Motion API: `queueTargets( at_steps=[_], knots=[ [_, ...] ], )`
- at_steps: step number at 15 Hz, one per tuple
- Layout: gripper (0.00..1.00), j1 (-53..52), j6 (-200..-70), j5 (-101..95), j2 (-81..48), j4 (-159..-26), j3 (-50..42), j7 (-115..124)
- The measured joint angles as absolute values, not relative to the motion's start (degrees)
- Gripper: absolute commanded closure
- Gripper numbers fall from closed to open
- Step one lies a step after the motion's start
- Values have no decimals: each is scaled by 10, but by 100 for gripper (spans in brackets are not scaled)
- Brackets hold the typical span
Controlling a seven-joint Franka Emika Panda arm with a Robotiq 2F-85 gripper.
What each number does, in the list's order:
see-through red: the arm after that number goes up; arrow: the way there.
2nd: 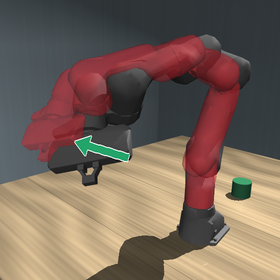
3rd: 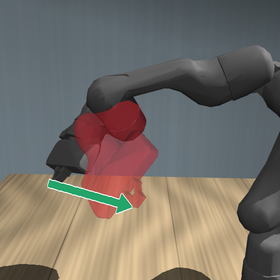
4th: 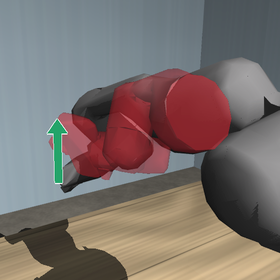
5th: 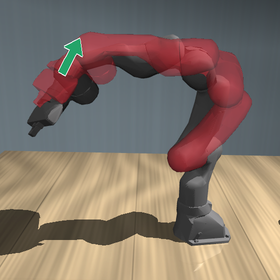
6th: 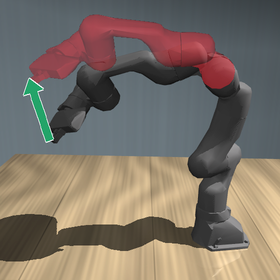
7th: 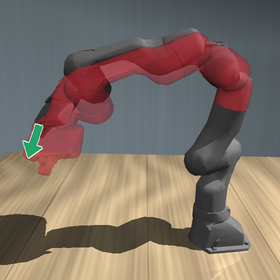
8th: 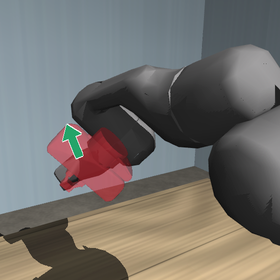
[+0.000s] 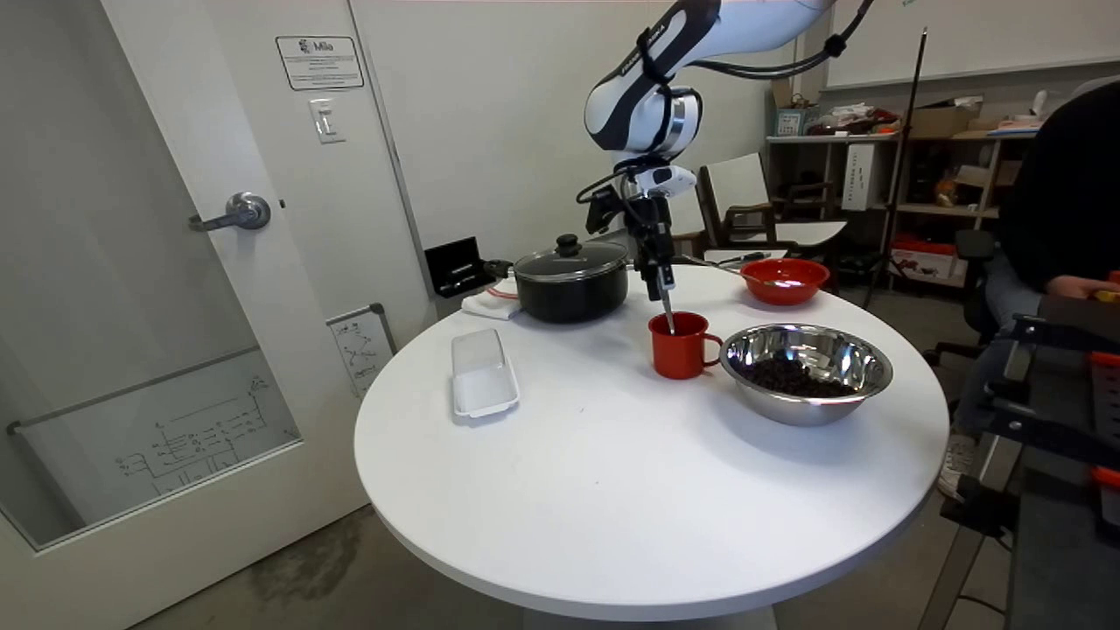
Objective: Use the small spoon to stir the contents in the silver bowl, then put the spoon in the cup
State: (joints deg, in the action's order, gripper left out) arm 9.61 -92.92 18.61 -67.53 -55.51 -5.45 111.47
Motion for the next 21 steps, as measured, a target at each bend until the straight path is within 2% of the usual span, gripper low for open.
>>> queueTargets(
  at_steps=[1,2,3,4,9,13,21],
  knots=[
    [0,96,-926,184,-679,-549,-55,1116],
    [25,96,-923,181,-683,-543,-55,1116],
    [26,96,-920,179,-686,-537,-55,1117],
    [32,96,-917,178,-690,-531,-55,1118],
    [73,96,-906,172,-704,-507,-55,1123],
    [99,96,-893,170,-713,-490,-55,1127],
    [99,90,-854,157,-720,-467,-55,1133]
  ],
)
